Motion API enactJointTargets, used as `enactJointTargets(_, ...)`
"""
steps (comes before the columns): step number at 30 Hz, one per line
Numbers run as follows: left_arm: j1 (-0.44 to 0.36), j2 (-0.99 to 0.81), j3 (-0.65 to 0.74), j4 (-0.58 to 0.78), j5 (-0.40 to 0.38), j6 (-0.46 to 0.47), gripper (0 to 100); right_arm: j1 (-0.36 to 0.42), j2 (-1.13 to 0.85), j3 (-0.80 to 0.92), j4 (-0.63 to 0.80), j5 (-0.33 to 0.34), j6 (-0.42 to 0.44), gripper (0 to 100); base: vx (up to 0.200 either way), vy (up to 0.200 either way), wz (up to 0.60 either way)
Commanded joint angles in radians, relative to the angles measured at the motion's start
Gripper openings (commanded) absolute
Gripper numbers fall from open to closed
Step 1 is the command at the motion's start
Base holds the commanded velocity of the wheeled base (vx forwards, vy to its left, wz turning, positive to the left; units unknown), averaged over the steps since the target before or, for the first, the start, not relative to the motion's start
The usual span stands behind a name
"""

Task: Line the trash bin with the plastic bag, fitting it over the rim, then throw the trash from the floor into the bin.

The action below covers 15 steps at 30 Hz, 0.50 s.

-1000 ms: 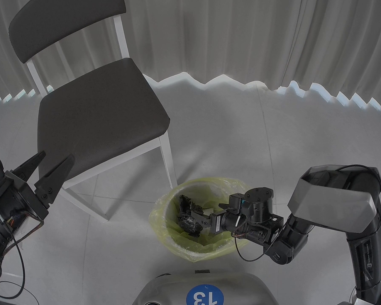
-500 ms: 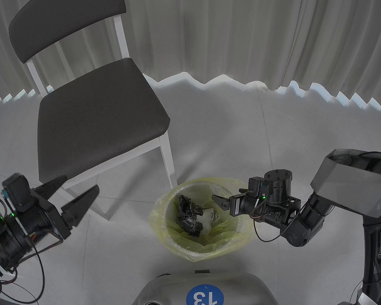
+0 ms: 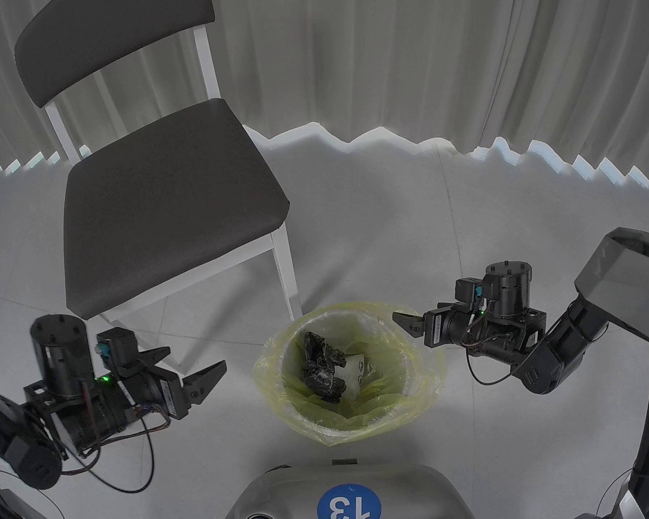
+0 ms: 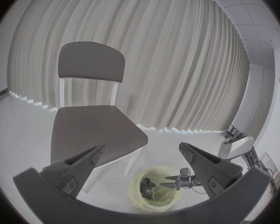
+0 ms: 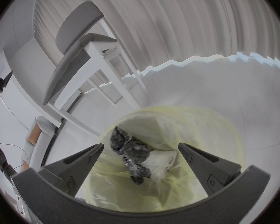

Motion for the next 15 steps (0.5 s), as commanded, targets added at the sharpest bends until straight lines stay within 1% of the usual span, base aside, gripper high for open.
enactJointTargets(1,0.022,0.508,0.001,-0.32,0.004,-0.014,100,-0.065,-0.04,-0.007,0.02,0.024,-0.014,100,0.0,0.0,0.0)
enactJointTargets(2,0.022,0.56,0.006,-0.385,0.005,-0.014,100,-0.07,-0.041,-0.008,0.02,0.028,-0.014,100,0.0,0.0,0.0)
enactJointTargets(3,0.022,0.56,0.006,-0.385,0.005,-0.014,100,-0.07,-0.041,-0.008,0.02,0.028,-0.014,100,0.0,0.0,0.0)
enactJointTargets(4,0.022,0.664,0.023,-0.527,0.007,-0.009,100,-0.078,-0.041,-0.016,0.03,0.028,-0.014,100,0.0,0.0,0.0)
enactJointTargets(5,0.021,0.686,0.034,-0.561,0.007,-0.006,100,-0.079,-0.041,-0.018,0.035,0.028,-0.014,100,0.0,0.0,0.0)
enactJointTargets(9,0.012,0.728,0.034,-0.56,-0.001,0.0,100,-0.098,-0.035,-0.035,0.05,0.032,-0.014,100,0.0,0.0,0.0)
enactJointTargets(14,0.024,0.765,-0.028,-0.55,0.001,0.003,100,-0.102,-0.034,-0.041,0.053,0.043,-0.014,100,0.0,0.0,0.0)
enactJointTargets(15,0.03,0.781,-0.055,-0.546,0.001,0.015,100,-0.107,-0.032,-0.041,0.055,0.043,-0.014,100,0.0,0.0,0.0)
